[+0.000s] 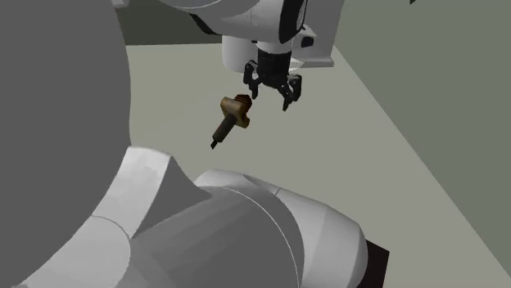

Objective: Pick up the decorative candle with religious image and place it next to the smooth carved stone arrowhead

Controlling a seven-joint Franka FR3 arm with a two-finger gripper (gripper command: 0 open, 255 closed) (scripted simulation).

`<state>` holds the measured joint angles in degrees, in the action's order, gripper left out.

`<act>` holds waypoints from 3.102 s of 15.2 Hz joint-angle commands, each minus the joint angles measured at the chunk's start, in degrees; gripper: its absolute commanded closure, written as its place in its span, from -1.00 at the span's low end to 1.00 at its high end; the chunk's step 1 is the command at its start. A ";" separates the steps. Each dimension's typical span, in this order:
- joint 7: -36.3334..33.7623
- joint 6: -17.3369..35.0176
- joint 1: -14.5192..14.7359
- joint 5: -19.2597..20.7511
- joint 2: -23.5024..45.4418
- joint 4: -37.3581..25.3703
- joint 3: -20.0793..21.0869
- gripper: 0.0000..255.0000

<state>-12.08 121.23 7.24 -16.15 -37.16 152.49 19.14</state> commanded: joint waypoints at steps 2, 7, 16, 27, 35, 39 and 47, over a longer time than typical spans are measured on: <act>-3.60 7.26 0.31 -0.63 4.75 0.30 4.51 -1.00; -11.48 18.94 -1.52 1.93 14.88 -1.15 12.99 -1.00; -47.72 32.22 -13.70 40.27 41.11 -10.98 29.26 -1.00; -77.05 27.20 6.24 74.91 66.54 -30.93 13.13 -1.00; -79.38 28.33 8.04 78.77 70.84 -33.51 10.32 -1.00; -79.38 28.33 8.04 78.77 70.84 -33.51 10.32 -1.00; -79.37 28.34 8.02 78.75 70.83 -33.49 10.32 1.00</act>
<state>-91.45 149.56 15.28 62.60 33.67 119.00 29.47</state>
